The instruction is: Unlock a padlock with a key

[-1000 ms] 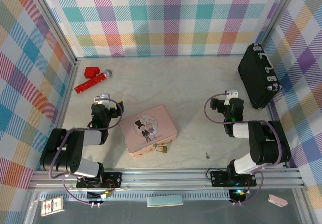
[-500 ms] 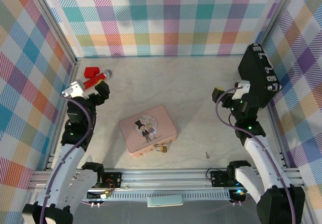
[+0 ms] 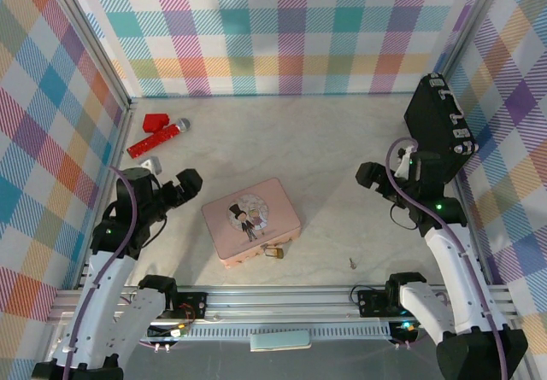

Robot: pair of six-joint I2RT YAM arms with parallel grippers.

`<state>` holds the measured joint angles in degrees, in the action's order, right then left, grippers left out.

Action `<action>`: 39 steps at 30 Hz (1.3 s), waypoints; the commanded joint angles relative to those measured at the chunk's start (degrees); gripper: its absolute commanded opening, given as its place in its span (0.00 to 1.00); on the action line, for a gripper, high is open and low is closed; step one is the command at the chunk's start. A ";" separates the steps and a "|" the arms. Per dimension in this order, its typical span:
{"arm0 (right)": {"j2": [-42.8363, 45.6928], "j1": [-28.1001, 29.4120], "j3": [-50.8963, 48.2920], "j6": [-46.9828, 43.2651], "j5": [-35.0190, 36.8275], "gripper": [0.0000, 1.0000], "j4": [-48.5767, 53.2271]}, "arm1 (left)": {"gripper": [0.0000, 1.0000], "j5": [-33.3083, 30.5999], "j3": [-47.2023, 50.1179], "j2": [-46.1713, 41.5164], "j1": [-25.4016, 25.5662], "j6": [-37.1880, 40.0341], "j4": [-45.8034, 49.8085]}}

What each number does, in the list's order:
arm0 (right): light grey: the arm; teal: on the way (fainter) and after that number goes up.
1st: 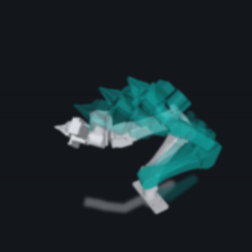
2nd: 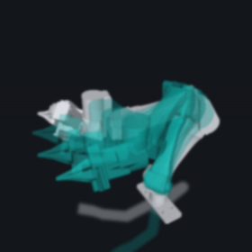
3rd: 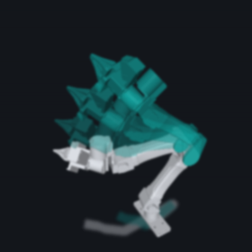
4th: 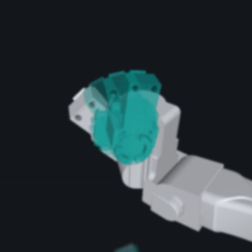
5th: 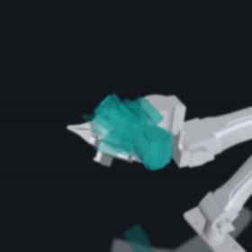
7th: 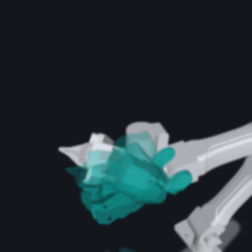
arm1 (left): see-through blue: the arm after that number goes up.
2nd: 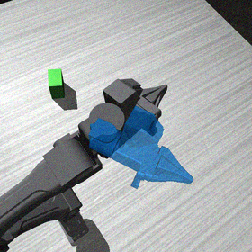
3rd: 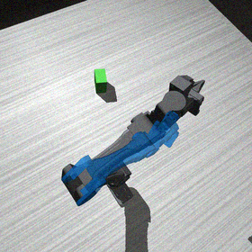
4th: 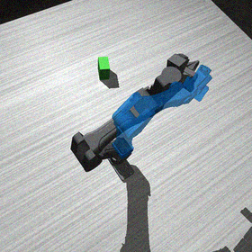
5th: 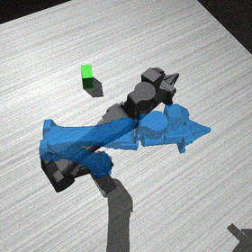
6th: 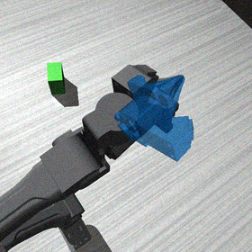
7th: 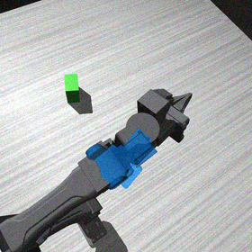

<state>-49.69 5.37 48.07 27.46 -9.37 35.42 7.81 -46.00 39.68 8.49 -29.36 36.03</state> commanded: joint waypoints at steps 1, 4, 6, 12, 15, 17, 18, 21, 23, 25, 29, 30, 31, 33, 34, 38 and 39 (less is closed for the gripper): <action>-1.14 3.72 2.40 2.15 -2.10 0.97 10.88 | 1.00 6.34 2.38 -2.13 3.67 -1.16 4.72; -2.04 11.66 1.82 5.50 3.55 0.97 14.53 | 1.00 5.51 5.33 -4.55 8.71 -3.13 3.64; -3.17 17.40 1.33 8.81 7.02 0.95 16.59 | 1.00 2.17 7.08 -6.02 13.31 -3.64 3.17; -6.17 27.32 -2.43 16.68 10.24 0.79 19.80 | 1.00 -4.22 10.27 -6.62 22.92 -3.17 0.62; -7.46 30.20 -5.48 19.90 10.10 0.69 21.32 | 1.00 -5.51 11.74 -7.44 24.11 -2.67 -1.05; -8.09 32.00 -7.41 22.70 10.13 0.63 22.25 | 1.00 -6.16 12.72 -7.98 24.20 -2.19 -2.11; -8.22 33.13 -8.40 24.56 10.61 0.62 22.62 | 1.00 -6.68 13.22 -8.19 24.21 -1.94 -2.72; -7.90 35.62 -11.13 30.03 12.38 0.60 23.46 | 1.00 -7.64 14.75 -8.98 24.29 -1.48 -4.30; -7.49 36.43 -12.40 33.02 13.19 0.58 23.34 | 1.00 -7.88 15.64 -9.51 24.29 -0.94 -5.04; -7.17 37.20 -13.45 35.56 14.25 0.54 22.50 | 1.00 -8.44 16.18 -9.93 24.34 -0.13 -5.34; -8.82 38.53 -14.99 38.88 16.93 0.49 19.68 | 1.00 -8.74 17.28 -10.15 24.29 0.84 -6.57; -9.69 38.64 -15.19 39.21 17.18 0.48 18.88 | 1.00 -8.63 17.64 -10.24 24.29 0.97 -6.99; -10.61 38.73 -15.44 39.26 17.23 0.46 18.06 | 1.00 -8.72 17.85 -10.32 24.28 1.06 -7.19; -12.18 38.89 -15.82 39.49 17.28 0.44 16.29 | 1.00 -8.78 18.09 -10.41 24.29 1.16 -7.20; -12.80 39.00 -15.90 39.41 17.31 0.42 15.62 | 1.00 -8.82 18.14 -10.50 24.29 1.31 -7.16; -15.40 39.32 -15.74 39.22 17.08 0.38 13.76 | 1.00 -8.53 18.57 -10.63 24.29 1.25 -7.75; -16.05 39.45 -15.75 39.41 16.96 0.37 13.84 | 1.00 -8.52 18.58 -10.59 24.29 1.30 -7.89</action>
<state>-64.55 44.18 32.60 65.36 6.92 50.33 -0.14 -28.29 29.76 32.25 -29.06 30.17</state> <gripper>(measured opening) 0.373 0.997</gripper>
